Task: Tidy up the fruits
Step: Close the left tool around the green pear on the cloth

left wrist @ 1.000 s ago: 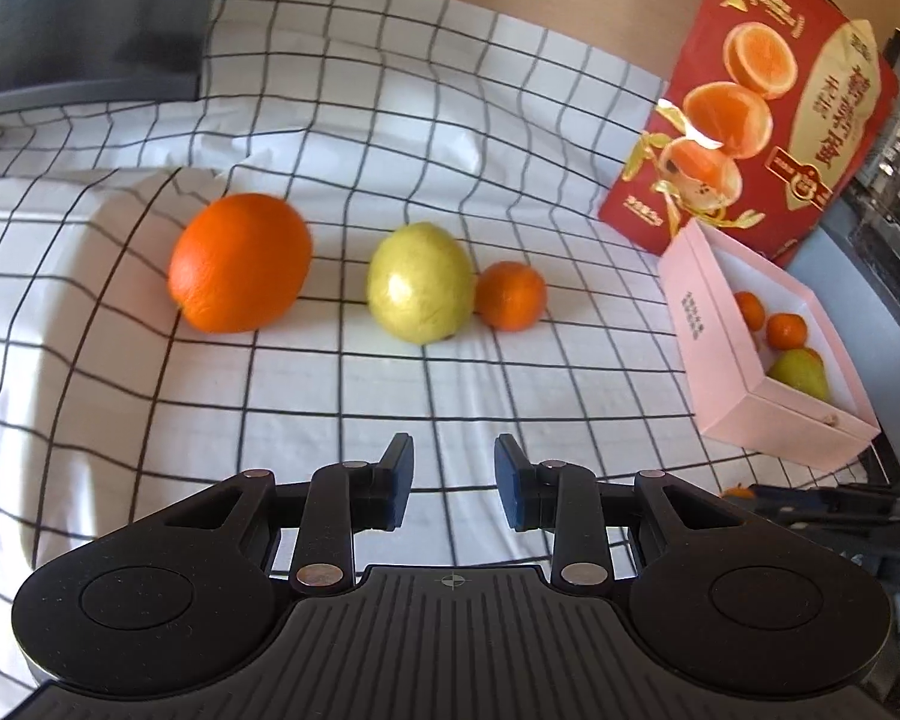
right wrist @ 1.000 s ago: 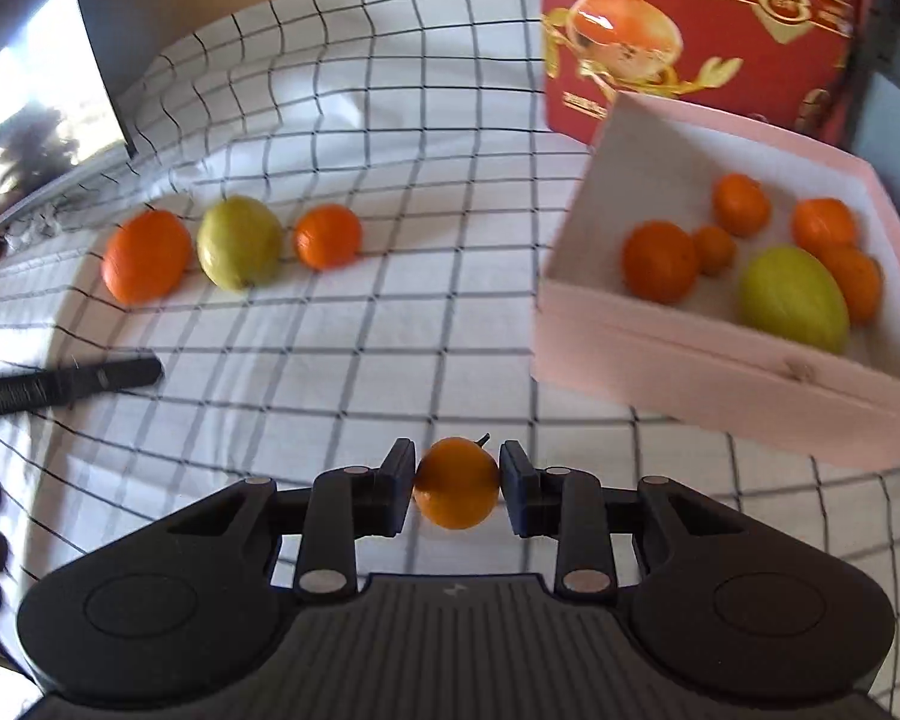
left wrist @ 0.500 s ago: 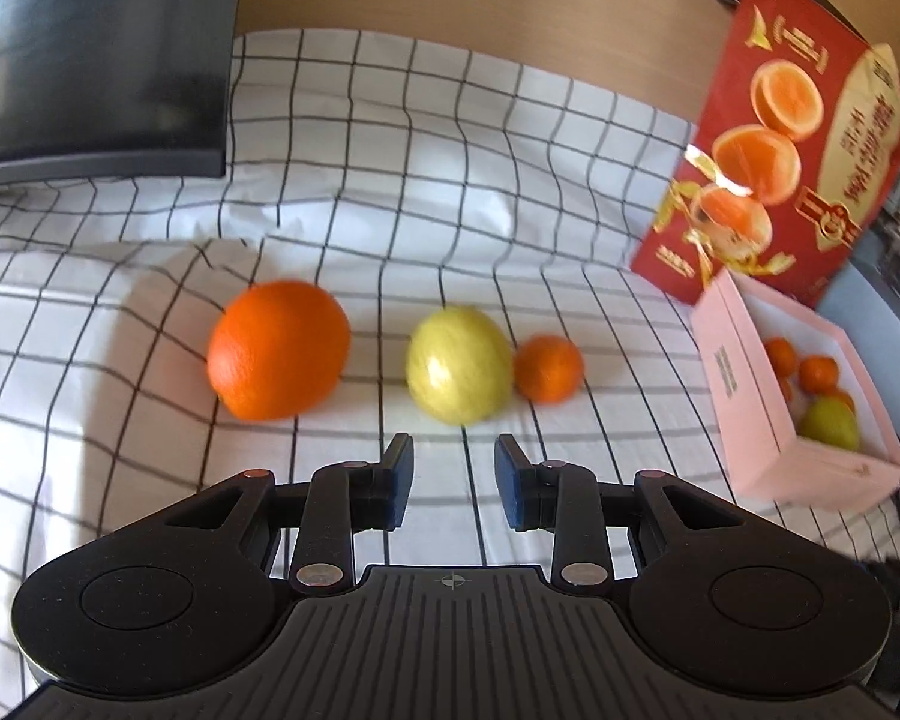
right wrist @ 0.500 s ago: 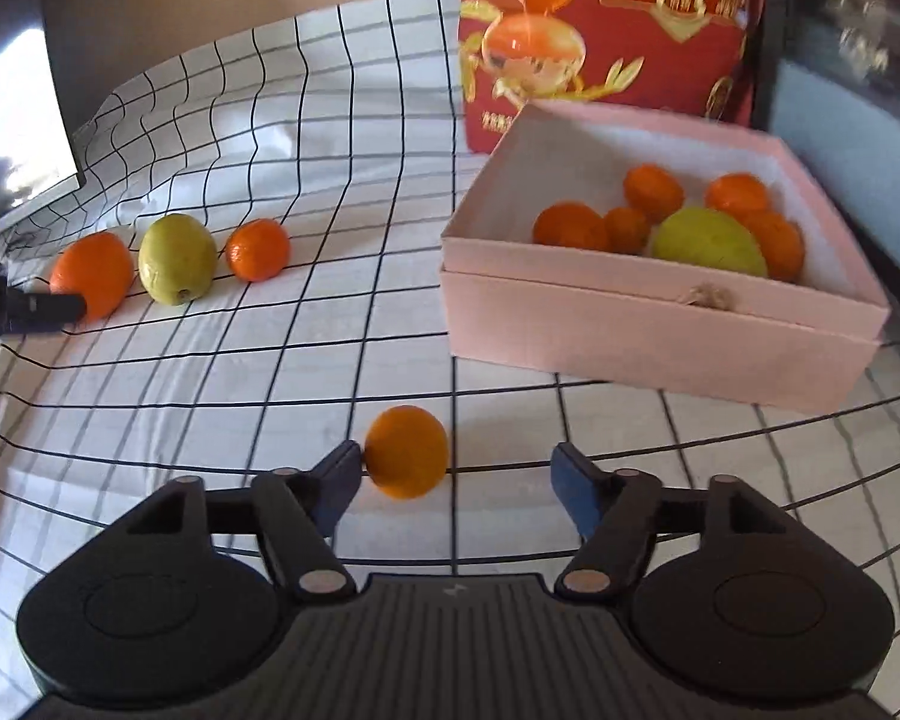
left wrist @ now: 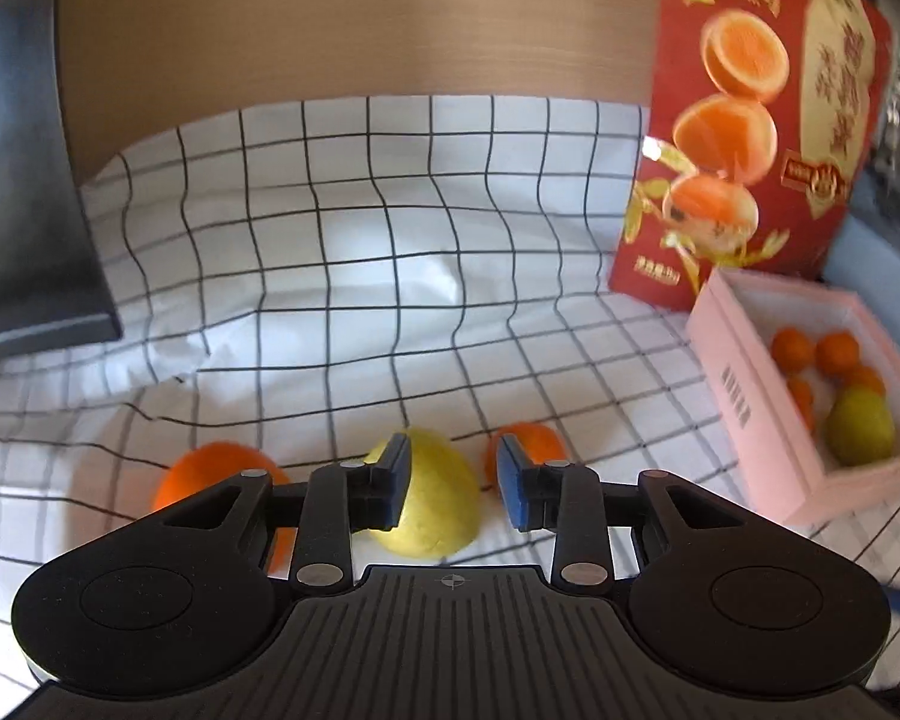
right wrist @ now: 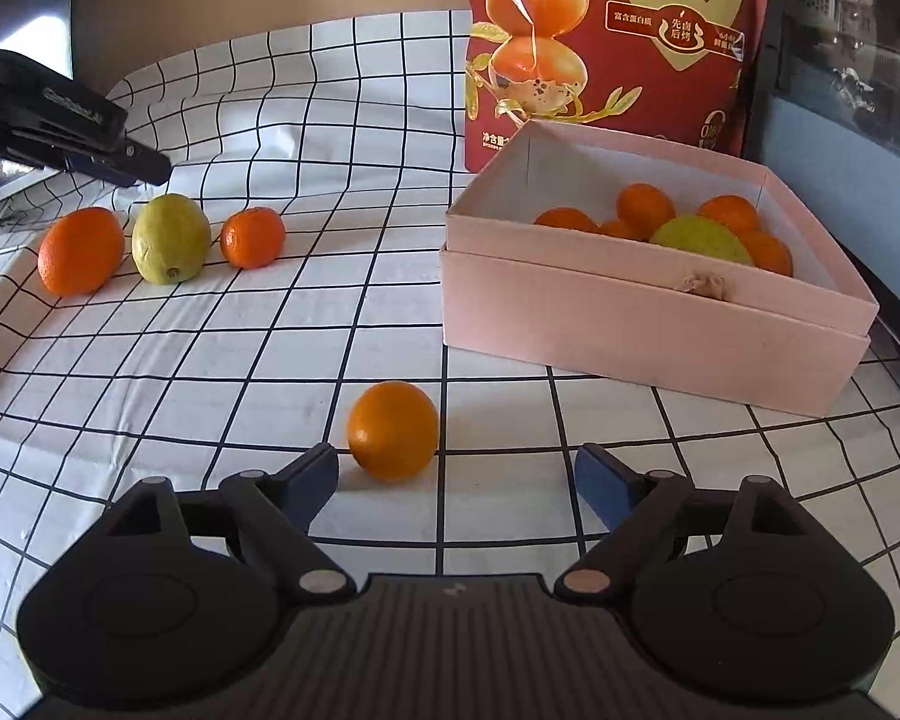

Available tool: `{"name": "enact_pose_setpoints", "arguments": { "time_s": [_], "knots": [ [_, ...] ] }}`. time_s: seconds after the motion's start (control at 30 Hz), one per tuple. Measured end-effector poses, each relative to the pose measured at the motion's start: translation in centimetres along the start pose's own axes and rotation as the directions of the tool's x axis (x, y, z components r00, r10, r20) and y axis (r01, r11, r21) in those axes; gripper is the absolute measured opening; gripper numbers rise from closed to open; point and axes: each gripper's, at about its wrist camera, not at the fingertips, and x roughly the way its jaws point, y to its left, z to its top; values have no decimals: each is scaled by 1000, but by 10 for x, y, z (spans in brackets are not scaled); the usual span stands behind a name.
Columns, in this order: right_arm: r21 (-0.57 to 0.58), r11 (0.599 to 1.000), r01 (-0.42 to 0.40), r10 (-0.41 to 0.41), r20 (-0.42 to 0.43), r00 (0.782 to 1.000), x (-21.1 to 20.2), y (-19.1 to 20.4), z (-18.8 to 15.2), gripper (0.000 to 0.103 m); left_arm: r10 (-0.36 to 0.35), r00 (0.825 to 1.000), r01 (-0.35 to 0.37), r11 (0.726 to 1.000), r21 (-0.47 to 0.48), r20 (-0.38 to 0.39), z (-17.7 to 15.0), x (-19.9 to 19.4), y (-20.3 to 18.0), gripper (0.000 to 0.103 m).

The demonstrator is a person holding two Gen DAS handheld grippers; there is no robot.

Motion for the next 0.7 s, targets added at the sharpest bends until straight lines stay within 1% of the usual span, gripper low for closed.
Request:
{"name": "enact_pose_setpoints", "arguments": {
  "time_s": [0.03,0.07,0.1,0.13,0.17,0.23,0.3,0.4,0.47,0.53,0.6,0.63,0.7],
  "knots": [
    [0,1000,-1,1,0,1000,0,0,0,88,-31,1000,31,999,14,-1,3,2,-3,36],
    [-2,1000,-2,2,-2,1000,0,0,0,89,-65,998,65,997,46,-6,7,5,-8,36],
    [-5,1000,-5,5,-4,1000,1,1,1,90,-96,995,98,991,89,-19,9,8,-15,36],
    [-10,1000,-7,7,-8,1000,2,1,1,92,-113,993,118,983,142,-40,11,14,-23,40],
    [-15,1000,-7,7,-11,1000,3,2,1,94,-108,992,117,975,191,-59,10,20,-30,40],
    [-22,1000,-7,7,-14,1000,4,3,1,95,-61,994,85,955,283,-92,7,35,-43,40],
    [-21,1000,-11,11,-14,1000,3,3,1,95,-33,993,71,941,331,-117,4,47,-49,40],
    [-7,1000,-5,5,-11,1000,2,0,1,95,-24,991,68,940,335,-135,1,54,-49,40],
    [6,1000,2,-2,-9,1000,1,-2,1,95,-18,994,53,947,315,-111,3,50,-45,40],
    [13,1000,4,-4,-8,1000,1,-3,1,95,20,998,-2,957,290,-56,5,41,-37,40],
    [14,1000,8,-8,-8,1000,1,-3,1,95,76,997,-72,967,245,-6,7,33,-26,40],
    [14,1000,10,-10,-8,1000,1,-2,1,95,104,995,-104,971,213,9,6,30,-18,40],
    [11,1000,13,-13,-10,1000,2,-1,1,95,144,990,-144,978,148,6,5,30,-2,40]
  ]
}}
